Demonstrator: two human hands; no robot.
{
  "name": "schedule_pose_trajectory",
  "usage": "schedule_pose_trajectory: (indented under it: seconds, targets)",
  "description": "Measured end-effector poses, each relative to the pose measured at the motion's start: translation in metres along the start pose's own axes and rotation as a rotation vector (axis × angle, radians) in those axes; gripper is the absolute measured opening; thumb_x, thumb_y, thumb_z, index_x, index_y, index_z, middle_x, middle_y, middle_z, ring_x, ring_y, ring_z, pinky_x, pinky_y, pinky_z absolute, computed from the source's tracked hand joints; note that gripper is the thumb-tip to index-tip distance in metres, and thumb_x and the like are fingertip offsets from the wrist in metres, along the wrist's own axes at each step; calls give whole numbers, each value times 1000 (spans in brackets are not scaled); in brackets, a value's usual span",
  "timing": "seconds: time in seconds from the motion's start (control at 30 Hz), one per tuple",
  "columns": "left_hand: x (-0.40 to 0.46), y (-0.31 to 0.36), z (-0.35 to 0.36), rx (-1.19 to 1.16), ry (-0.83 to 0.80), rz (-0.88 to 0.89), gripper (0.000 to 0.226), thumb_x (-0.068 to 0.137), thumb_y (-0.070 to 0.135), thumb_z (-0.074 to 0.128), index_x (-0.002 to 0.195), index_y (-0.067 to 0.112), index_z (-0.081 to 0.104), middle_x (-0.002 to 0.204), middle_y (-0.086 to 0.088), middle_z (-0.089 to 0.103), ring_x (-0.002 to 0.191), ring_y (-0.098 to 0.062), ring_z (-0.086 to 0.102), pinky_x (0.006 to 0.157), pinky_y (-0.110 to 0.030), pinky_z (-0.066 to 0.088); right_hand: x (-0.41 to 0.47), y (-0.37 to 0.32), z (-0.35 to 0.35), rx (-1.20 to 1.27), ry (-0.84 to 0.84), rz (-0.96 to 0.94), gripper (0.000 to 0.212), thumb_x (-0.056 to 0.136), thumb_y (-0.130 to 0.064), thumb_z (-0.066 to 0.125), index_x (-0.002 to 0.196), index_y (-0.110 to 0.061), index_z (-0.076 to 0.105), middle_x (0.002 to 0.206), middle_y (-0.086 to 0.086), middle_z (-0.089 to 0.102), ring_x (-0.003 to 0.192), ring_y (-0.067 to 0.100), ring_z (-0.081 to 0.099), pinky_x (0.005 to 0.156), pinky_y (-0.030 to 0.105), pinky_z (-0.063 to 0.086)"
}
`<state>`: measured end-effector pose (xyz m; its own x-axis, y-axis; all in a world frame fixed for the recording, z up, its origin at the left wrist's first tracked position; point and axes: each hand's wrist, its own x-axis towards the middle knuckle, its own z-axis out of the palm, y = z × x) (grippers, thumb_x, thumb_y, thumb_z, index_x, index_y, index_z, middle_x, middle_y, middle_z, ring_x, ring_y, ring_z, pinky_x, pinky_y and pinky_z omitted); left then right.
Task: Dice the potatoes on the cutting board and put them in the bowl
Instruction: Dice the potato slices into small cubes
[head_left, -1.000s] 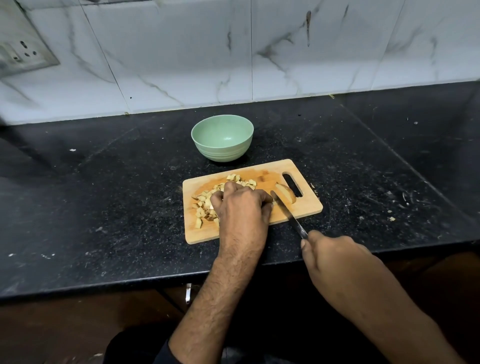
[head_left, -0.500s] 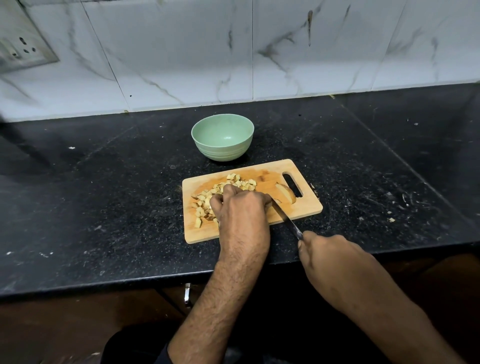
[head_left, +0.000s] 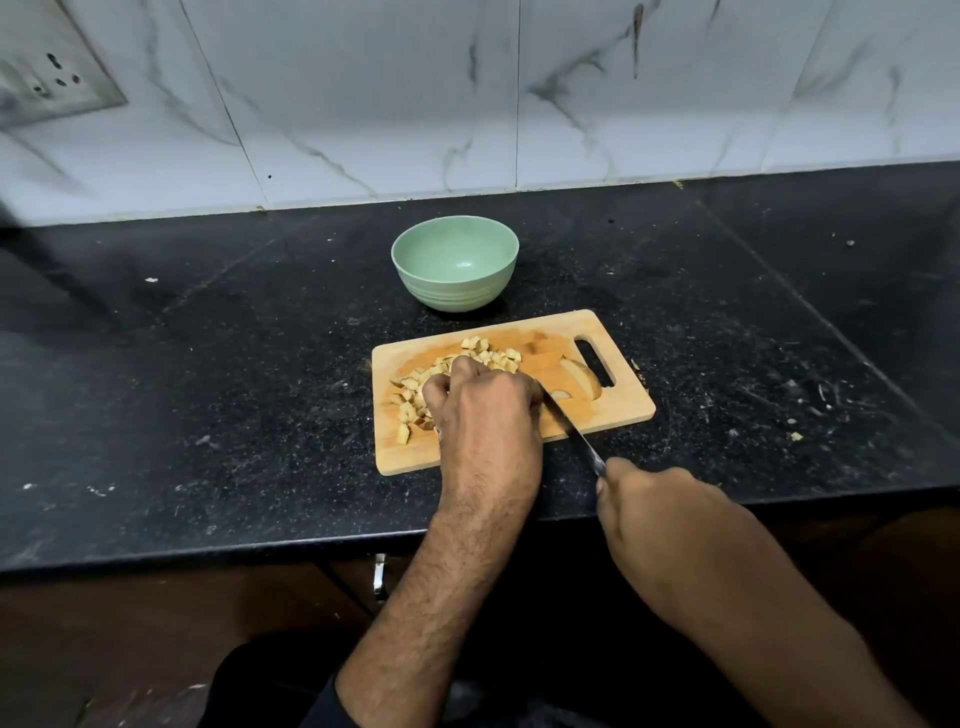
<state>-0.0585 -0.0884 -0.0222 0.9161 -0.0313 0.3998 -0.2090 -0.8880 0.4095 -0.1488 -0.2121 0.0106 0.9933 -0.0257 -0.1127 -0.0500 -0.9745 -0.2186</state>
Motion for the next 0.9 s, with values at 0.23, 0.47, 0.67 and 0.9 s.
schedule_pose_trajectory:
  seconds: [0.23,0.47,0.67,0.9]
  targets:
    - [-1,-3,-1,-38,-2,-56,15,86,37,74,99,30,78,90,12,68,103,-10,39,89,-31,15,1,3,3,17,23,-7,29,107,-40,24,111,-27,50,78,-6,51,75,20,51,67,33,44]
    - [-3,-5,-2,6,-21,-59,18,86,39,73,97,26,77,82,13,52,102,-10,34,82,-28,7,-15,1,-13,37,60,-10,28,105,-47,20,92,-31,39,73,-6,49,61,5,44,56,26,36]
    - [-3,-4,-3,28,-59,-52,15,90,29,70,104,26,76,95,10,67,105,-12,37,87,-33,13,-12,0,-8,25,21,2,28,106,-47,20,97,-31,42,75,-5,49,65,12,46,62,29,41]
    - [-3,-3,0,35,-48,-58,13,92,33,66,99,25,73,94,11,65,103,-11,35,84,-30,9,-10,2,-10,30,35,26,28,105,-48,21,92,-30,40,74,-8,48,68,13,45,64,32,39]
